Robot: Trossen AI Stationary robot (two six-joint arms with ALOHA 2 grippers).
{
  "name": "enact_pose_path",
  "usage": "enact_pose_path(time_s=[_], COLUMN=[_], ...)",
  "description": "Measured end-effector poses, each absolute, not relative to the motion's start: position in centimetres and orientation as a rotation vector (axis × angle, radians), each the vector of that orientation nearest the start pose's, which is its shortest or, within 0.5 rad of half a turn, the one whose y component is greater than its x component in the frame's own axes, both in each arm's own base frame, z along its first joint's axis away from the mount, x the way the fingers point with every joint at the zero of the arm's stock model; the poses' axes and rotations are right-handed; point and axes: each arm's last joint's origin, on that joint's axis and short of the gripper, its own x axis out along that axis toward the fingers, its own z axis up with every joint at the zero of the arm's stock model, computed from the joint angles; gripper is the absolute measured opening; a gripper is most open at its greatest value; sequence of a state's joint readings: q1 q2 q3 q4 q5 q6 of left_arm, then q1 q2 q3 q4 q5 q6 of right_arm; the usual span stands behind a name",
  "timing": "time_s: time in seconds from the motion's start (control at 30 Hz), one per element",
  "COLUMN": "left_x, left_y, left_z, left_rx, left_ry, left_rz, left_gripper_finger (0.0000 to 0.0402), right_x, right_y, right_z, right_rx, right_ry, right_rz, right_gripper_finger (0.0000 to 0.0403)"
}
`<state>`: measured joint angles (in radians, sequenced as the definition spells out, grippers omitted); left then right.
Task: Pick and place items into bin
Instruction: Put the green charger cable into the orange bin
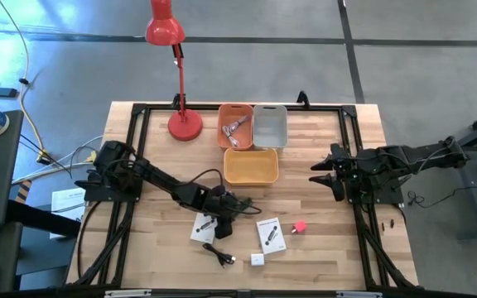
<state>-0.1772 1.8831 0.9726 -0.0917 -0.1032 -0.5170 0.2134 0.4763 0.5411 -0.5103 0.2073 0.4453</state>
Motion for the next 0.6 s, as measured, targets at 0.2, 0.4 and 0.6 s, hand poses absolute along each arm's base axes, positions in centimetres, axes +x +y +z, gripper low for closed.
enact_pose_path(time_s=[0.2, 0.4, 0.6], left_x=[34.43, 34.41, 35.22], left_y=[-5.82, -5.8, -5.98], left_z=[11.56, 11.52, 12.11], left_rx=[-0.331, -0.288, -0.233], left_ry=[1.001, 1.002, 0.991], left_rz=[0.2, 0.179, 0.13], left_gripper_finger=[0.0086, 0.001, 0.0032], right_x=[11.13, 11.06, 11.0], right_y=[1.8, 1.79, 1.77], right_z=[25.87, 25.72, 25.59], right_rx=[0.345, 0.341, 0.337], right_ry=[0.43, 0.447, 0.461], right_rz=[-0.091, -0.095, -0.098], right_gripper_finger=[0.0183, 0.0183, 0.0183])
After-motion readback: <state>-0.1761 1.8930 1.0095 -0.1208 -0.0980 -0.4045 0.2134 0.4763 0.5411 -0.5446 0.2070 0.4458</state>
